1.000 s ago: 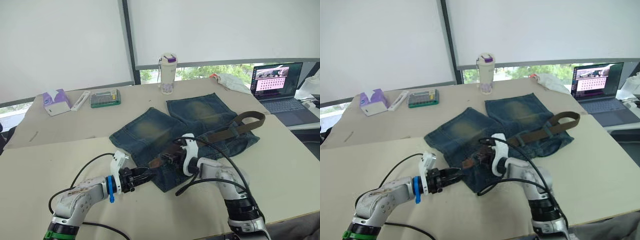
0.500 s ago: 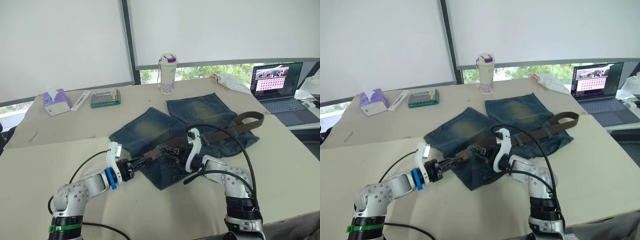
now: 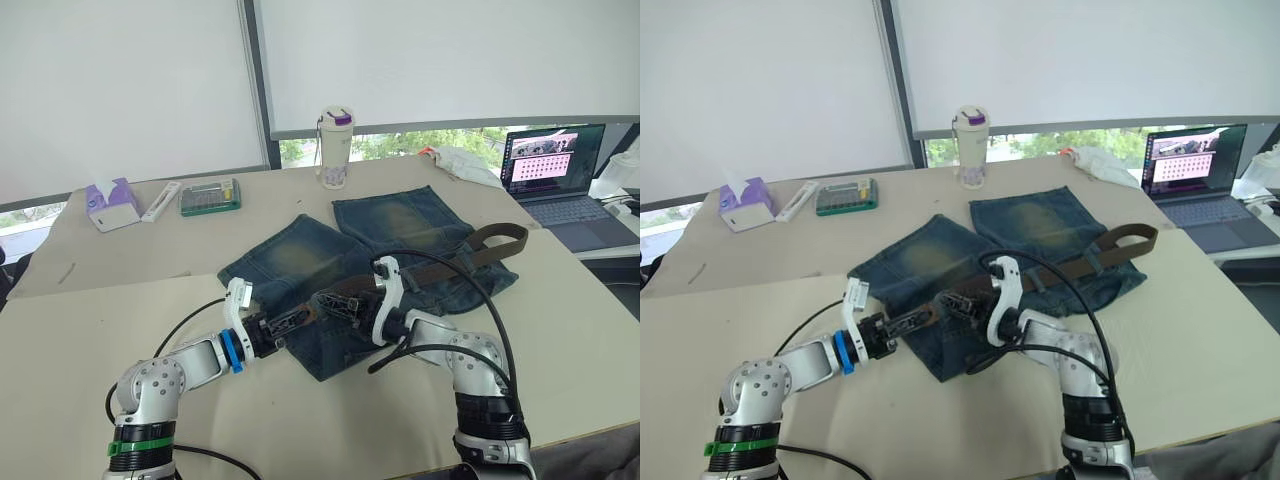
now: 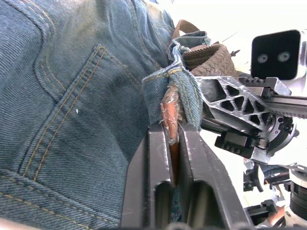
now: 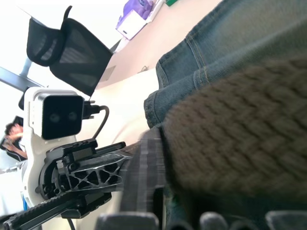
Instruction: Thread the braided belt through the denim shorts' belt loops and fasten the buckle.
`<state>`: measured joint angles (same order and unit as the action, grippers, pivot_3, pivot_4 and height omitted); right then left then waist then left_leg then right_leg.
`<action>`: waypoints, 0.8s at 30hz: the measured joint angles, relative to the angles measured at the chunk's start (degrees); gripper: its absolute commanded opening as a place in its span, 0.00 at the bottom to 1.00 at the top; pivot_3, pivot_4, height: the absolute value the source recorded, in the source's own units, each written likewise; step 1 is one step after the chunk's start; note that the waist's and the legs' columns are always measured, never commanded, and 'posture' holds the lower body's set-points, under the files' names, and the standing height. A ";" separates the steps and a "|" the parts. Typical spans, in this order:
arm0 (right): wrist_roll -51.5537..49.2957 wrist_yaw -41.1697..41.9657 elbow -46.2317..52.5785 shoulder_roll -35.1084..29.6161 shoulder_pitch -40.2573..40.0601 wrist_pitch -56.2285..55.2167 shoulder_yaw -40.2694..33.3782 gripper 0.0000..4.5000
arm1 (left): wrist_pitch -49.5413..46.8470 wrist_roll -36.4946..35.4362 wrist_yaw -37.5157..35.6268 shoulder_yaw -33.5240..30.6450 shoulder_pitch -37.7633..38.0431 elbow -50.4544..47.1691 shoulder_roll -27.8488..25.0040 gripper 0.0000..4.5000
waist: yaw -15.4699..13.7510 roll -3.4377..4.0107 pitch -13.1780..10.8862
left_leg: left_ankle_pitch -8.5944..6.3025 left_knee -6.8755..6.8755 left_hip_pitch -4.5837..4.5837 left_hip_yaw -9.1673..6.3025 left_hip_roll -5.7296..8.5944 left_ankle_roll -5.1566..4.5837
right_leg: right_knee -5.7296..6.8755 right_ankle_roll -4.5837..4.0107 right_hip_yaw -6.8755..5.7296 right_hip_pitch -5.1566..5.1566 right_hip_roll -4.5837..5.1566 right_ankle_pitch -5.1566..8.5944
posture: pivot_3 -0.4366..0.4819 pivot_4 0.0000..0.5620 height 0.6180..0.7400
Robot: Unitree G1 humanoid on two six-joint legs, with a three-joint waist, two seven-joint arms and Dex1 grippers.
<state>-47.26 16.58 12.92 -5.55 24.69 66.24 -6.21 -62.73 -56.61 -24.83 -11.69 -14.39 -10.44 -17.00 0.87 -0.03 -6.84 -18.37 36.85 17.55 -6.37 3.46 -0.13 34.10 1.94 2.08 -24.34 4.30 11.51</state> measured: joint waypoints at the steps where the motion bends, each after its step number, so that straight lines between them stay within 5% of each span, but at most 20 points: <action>1: 0.40 0.14 1.33 -1.14 -0.12 -0.07 0.95 0.48 | 0.00 0.01 -0.06 0.07 -0.26 0.07 -0.06 0.00 | -0.02 0.00 0.00 | 0.00 0.00 0.00 0.00 0.00 0.00 | 0.00 0.00 0.00 0.01 0.00 0.00 | 0.48 0.27 1.00; 4: 3.95 2.57 8.43 -10.56 -1.70 -1.06 6.70 0.48 | -0.04 0.09 -1.43 -0.11 -0.42 0.85 -3.31 0.00 | -0.07 0.00 0.00 | 0.01 0.00 0.02 0.00 0.04 0.02 | -0.02 0.03 -0.04 0.01 0.01 0.02 | 0.48 0.27 1.00; 9: 12.03 5.76 14.91 -22.56 -4.90 -5.48 12.96 0.48 | 0.41 3.92 -9.44 -1.12 0.54 8.75 -16.90 0.00 | 0.91 -0.04 -0.03 | 0.11 -0.08 -0.08 0.06 -0.08 0.21 | -0.02 0.03 -0.05 0.03 -0.20 0.04 | 0.48 0.27 1.00; 16: 25.64 1.07 1.30 -17.94 -3.47 -15.09 21.00 0.48 | 7.28 11.36 -23.00 -1.91 2.84 25.30 -30.83 0.00 | 1.60 -0.18 0.02 | 0.11 -0.21 -0.28 0.06 -0.14 0.28 | -0.02 -0.06 -0.05 0.09 -0.17 0.07 | 0.48 0.27 1.00; 21: 27.41 -0.26 -3.30 -11.90 -0.99 -16.26 20.17 0.48 | 26.45 21.07 -17.17 -7.31 -6.67 56.48 -36.97 0.00 | 1.39 -0.61 0.22 | -0.06 -0.21 -0.33 -0.08 -0.20 0.02 | -0.02 -0.22 -0.27 -0.04 -0.21 -0.03 | 0.48 0.27 1.00; 24: 27.96 0.38 -4.82 -9.56 0.03 -16.99 20.05 0.48 | 32.97 25.12 -13.19 -9.63 -9.52 67.19 -40.00 0.00 | 1.65 -0.56 0.24 | -0.02 -0.37 -0.32 0.01 -0.14 0.14 | 0.04 -0.22 -0.33 -0.22 0.00 -0.04 | 0.48 0.27 1.00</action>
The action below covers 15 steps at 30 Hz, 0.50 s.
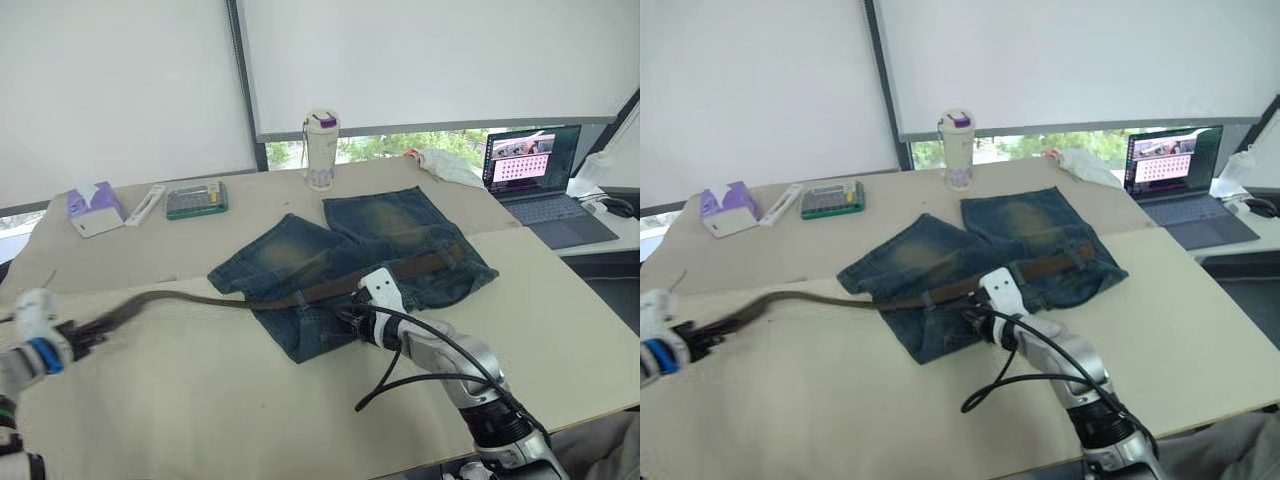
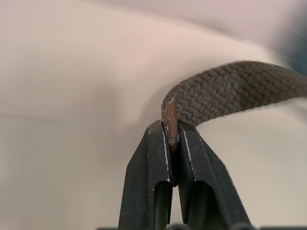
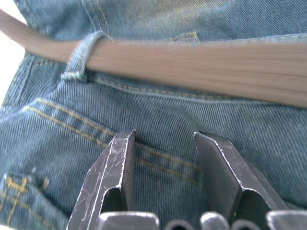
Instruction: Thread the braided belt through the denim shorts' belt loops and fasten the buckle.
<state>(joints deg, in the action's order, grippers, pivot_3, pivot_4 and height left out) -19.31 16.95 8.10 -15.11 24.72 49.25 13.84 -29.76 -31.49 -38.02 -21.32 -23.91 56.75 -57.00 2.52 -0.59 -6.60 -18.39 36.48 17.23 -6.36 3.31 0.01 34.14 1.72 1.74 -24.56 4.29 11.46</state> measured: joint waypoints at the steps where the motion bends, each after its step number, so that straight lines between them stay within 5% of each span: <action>1: 0.00 0.32 -0.76 0.96 0.18 -0.29 -0.47 0.48 | 1.87 1.01 -0.05 -0.13 -0.28 1.85 -0.11 0.00 | -0.06 0.05 0.02 | 0.12 -0.06 0.00 0.00 0.03 0.21 | 0.00 0.00 -0.02 -0.02 0.06 0.00 | 0.48 0.27 1.00; 2: -0.04 1.04 -1.07 1.53 0.34 -0.70 -0.53 0.48 | 3.30 1.70 -0.21 -0.16 -0.56 2.80 0.00 0.00 | -0.09 0.05 0.02 | 0.11 -0.06 0.04 0.01 0.04 0.20 | 0.00 0.01 -0.02 -0.05 0.08 0.00 | 0.48 0.27 1.00; 8: -3.22 9.06 7.88 -3.94 -1.46 -0.56 -1.87 0.90 | -2.45 -0.45 -11.37 -2.40 0.75 -2.23 0.07 0.48 | -0.55 0.04 -0.01 | -0.16 0.16 0.61 -0.14 0.07 -0.29 | 0.10 0.02 -0.27 -0.45 0.11 -0.03 | 0.48 0.27 1.00; 11: -7.71 12.47 19.05 -10.73 -2.46 3.35 -5.77 1.00 | -11.51 -4.83 -19.93 -0.56 4.64 -20.42 -0.01 0.69 | -0.91 0.06 -0.03 | -0.15 0.33 0.90 -0.30 0.06 -0.26 | 0.09 -0.02 -0.42 -0.49 0.15 -0.06 | 0.48 0.27 1.00; 15: -8.91 15.54 26.54 -22.34 -2.39 7.43 -8.63 1.00 | -22.81 -12.54 -26.19 5.63 5.95 -46.64 0.04 0.69 | -1.71 0.14 -0.07 | -0.20 0.37 0.83 -0.31 0.07 -0.35 | -0.04 0.01 -0.51 -0.24 0.20 -0.06 | 0.48 0.27 1.00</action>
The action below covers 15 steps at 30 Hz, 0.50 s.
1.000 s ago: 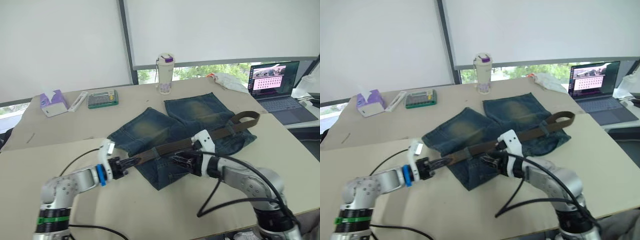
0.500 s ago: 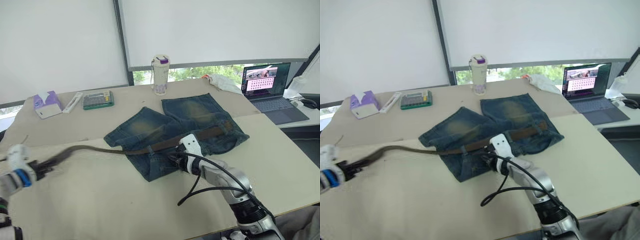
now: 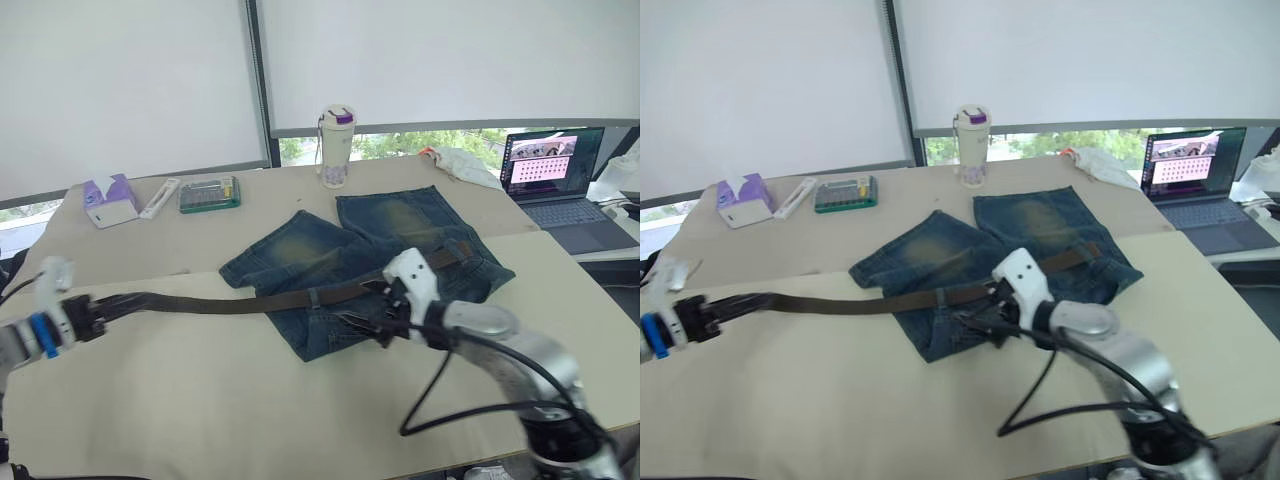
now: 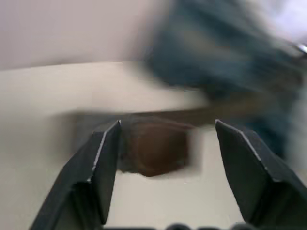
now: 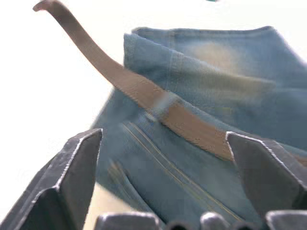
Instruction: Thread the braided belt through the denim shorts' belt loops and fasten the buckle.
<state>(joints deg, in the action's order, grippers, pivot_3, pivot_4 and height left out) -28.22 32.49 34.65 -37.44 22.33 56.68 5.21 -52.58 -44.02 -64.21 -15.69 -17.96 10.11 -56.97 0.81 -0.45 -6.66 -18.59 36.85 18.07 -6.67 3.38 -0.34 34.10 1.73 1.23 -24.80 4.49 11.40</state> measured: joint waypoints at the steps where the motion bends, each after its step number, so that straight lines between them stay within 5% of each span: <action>1: 0.09 0.66 0.58 -2.70 0.34 0.67 0.03 1.00 | -1.34 -0.99 -0.25 2.24 -0.71 -4.90 0.55 0.69 | 0.00 0.10 -0.05 | 0.00 0.00 -0.04 0.01 0.00 0.00 | -0.01 0.00 -0.01 0.05 0.00 0.00 | 0.48 0.27 1.00; 6: 3.42 3.40 0.55 -14.39 7.32 3.96 2.44 1.00 | -0.98 6.11 5.22 20.67 -13.91 -13.12 15.10 0.69 | -0.24 0.37 -0.28 | 0.05 0.08 -0.08 0.43 0.12 0.08 | -0.05 0.02 -0.21 0.63 -0.14 0.03 | 0.48 0.27 1.00; 10: 2.75 2.14 1.18 -11.46 10.09 7.32 2.16 1.00 | 5.03 16.26 10.70 31.71 -26.19 0.91 30.90 0.69 | -0.29 0.04 -0.34 | 0.36 0.18 0.10 0.42 0.11 0.60 | -0.08 -0.05 -0.26 0.56 -0.16 0.00 | 0.48 0.27 1.00; 15: 2.74 -1.61 4.35 -8.93 8.39 11.76 2.16 1.00 | 14.74 28.58 13.54 37.13 -33.55 22.66 36.06 0.69 | 0.06 0.10 -0.30 | 0.33 0.12 0.11 0.47 -0.06 0.53 | -0.06 -0.08 -0.14 0.48 -0.10 -0.04 | 0.48 0.27 1.00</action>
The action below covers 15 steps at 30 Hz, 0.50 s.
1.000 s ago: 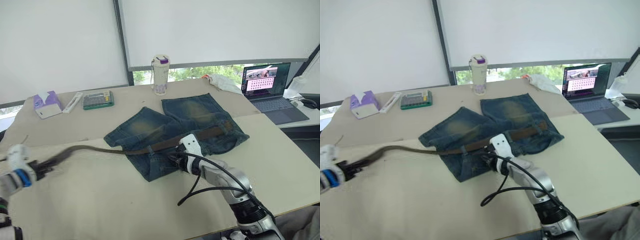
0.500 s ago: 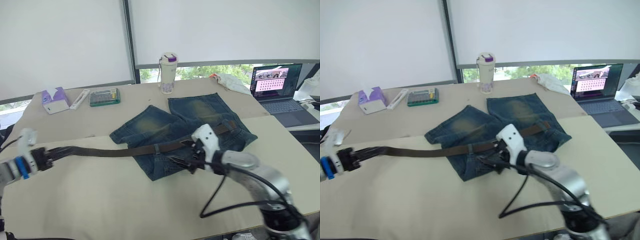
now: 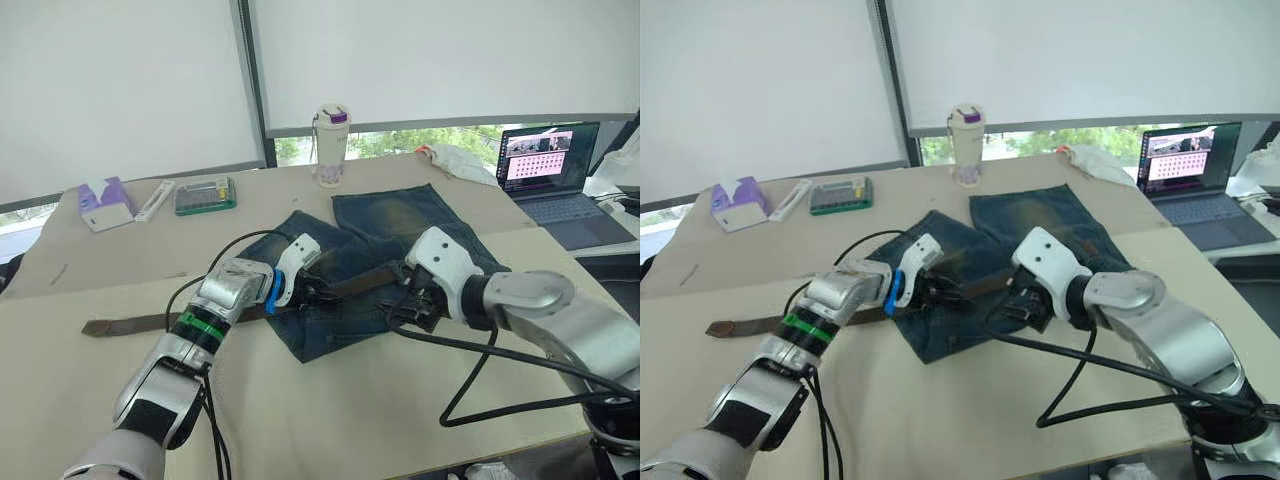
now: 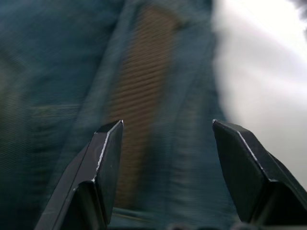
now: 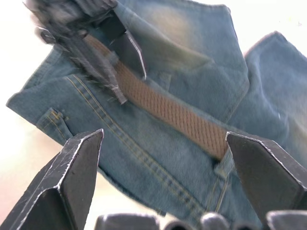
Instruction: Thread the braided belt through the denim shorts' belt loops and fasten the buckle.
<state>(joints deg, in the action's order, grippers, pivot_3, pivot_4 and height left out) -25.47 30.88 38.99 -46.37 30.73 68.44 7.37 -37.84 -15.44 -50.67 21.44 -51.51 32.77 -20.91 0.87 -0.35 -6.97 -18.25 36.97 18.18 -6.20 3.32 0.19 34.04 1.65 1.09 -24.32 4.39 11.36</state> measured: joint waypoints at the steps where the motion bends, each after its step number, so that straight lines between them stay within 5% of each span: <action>1: -0.03 -0.51 0.68 0.23 -0.29 0.79 0.00 1.00 | 1.84 0.64 -0.28 0.04 -0.38 1.60 0.39 0.69 | -0.19 0.00 -0.01 | 0.00 0.06 -0.09 -0.04 0.00 0.00 | -0.03 0.02 -0.04 -0.04 0.00 0.02 | 0.48 0.27 1.00; 9: -0.59 -5.20 7.86 2.92 -4.69 8.18 -5.01 1.00 | 9.89 7.71 -6.98 1.59 -2.82 7.79 0.43 0.69 | -0.79 0.01 0.01 | -0.19 0.24 -0.13 -0.11 0.06 -0.37 | 0.01 0.07 -0.17 0.06 0.00 0.05 | 0.48 0.27 1.00; 15: -0.54 -6.59 8.56 3.46 -5.42 9.40 -6.18 1.00 | 9.14 9.97 -11.31 2.06 -2.78 7.42 1.36 0.31 | -0.92 0.15 0.09 | -0.19 0.35 -0.23 -0.12 0.22 -0.37 | 0.03 0.10 -0.22 0.12 0.02 0.06 | 0.48 0.27 1.00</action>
<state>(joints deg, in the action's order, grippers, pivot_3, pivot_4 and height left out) -26.01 24.29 47.56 -42.91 25.31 77.84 1.19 -28.70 -5.48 -61.98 23.50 -54.28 40.20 -19.55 -0.04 -0.20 -6.88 -18.44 37.32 17.95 -6.32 3.54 -0.18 34.07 1.75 0.88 -24.21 4.41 11.42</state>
